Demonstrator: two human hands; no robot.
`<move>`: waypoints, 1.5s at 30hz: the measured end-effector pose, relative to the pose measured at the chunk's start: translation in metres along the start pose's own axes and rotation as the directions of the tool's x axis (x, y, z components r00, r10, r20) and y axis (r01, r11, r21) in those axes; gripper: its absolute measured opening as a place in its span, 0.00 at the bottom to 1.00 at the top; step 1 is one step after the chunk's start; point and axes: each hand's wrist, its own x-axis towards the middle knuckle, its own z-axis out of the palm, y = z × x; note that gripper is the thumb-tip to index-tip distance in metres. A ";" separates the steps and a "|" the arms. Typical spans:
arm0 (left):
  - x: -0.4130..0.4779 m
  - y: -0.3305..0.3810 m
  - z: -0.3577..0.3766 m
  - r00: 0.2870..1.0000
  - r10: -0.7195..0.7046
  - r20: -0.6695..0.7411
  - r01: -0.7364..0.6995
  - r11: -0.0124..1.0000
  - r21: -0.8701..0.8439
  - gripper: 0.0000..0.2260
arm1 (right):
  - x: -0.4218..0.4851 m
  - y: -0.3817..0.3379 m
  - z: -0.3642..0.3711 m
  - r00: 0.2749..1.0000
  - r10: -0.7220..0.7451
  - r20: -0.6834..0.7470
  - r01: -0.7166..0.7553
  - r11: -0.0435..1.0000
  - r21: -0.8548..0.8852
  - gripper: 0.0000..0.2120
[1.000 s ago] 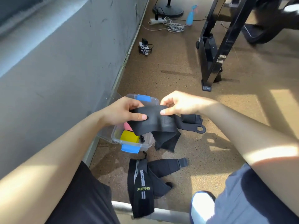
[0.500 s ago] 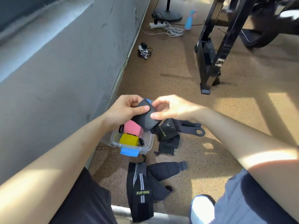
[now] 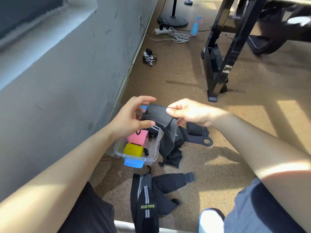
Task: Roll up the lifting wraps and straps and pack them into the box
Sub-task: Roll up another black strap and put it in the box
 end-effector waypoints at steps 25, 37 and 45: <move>0.005 0.007 0.012 0.977 -0.166 -0.133 0.103 0.917 -0.385 0.21 | 0.003 -0.005 0.022 0.961 -0.149 -0.233 0.193 0.965 0.179 0.05; 0.004 0.012 0.010 0.991 -0.086 -0.103 0.054 0.957 -0.286 0.05 | 0.002 -0.005 0.021 0.980 -0.094 -0.178 0.125 0.978 0.168 0.18; 0.005 0.012 0.012 0.989 -0.144 -0.026 0.130 0.947 -0.294 0.07 | 0.005 -0.002 0.023 0.946 -0.134 -0.296 0.214 0.942 0.259 0.07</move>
